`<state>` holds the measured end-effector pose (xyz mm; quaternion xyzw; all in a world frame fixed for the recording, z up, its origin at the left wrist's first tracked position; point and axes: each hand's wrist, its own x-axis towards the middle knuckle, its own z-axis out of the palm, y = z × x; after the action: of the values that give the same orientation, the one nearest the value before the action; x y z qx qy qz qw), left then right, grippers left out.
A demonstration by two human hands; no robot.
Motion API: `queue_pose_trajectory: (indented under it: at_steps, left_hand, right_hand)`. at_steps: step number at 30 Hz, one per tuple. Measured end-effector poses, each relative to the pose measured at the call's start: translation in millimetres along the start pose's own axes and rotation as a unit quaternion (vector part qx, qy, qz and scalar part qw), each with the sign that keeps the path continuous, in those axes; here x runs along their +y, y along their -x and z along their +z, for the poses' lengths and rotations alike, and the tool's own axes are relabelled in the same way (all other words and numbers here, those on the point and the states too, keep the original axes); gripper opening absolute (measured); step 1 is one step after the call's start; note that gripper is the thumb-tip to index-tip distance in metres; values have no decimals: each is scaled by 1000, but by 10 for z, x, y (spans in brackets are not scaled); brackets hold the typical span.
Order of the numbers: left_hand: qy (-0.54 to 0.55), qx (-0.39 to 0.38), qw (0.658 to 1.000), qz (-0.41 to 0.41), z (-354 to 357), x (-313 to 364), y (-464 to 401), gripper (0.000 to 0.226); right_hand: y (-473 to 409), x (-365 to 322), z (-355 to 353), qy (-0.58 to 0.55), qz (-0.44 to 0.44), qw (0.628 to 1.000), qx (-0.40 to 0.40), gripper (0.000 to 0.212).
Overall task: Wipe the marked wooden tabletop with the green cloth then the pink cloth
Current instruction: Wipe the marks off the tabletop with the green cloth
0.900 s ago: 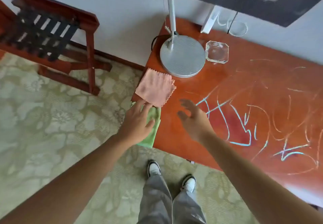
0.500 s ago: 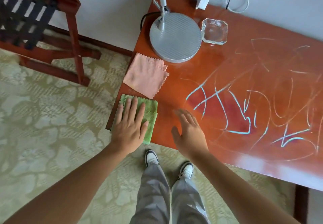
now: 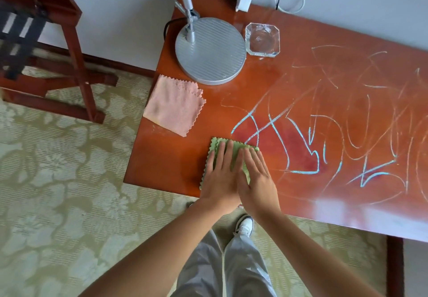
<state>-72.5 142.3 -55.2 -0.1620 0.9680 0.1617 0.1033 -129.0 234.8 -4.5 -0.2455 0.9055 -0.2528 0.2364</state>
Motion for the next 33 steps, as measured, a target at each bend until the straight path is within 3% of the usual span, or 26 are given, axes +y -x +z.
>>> queue_pose_trajectory:
  at_steps: [3,5,9,13,33]
  left_hand:
    - [61,95,993,19,-159,-367,140,56]
    - [44,139,989,16,-214,-690,197,48]
    - [-19,111,993,35,-222,-994,105,47]
    - [-11,122,992,38,-121,-1003,75,47]
    - [33,193,980,37,-51,-1002,68,44]
  right_hand:
    - [-7,-87,137,31,-29,999,21,58]
    - [-15,-168,273,78,-73,994,22,59]
    - [-128,-161,513,178,-99,979,4,66]
    - [-219,-5,628,242,-100,965,26,68]
    - [-1701,-149,226,296,-141,945,18,73]
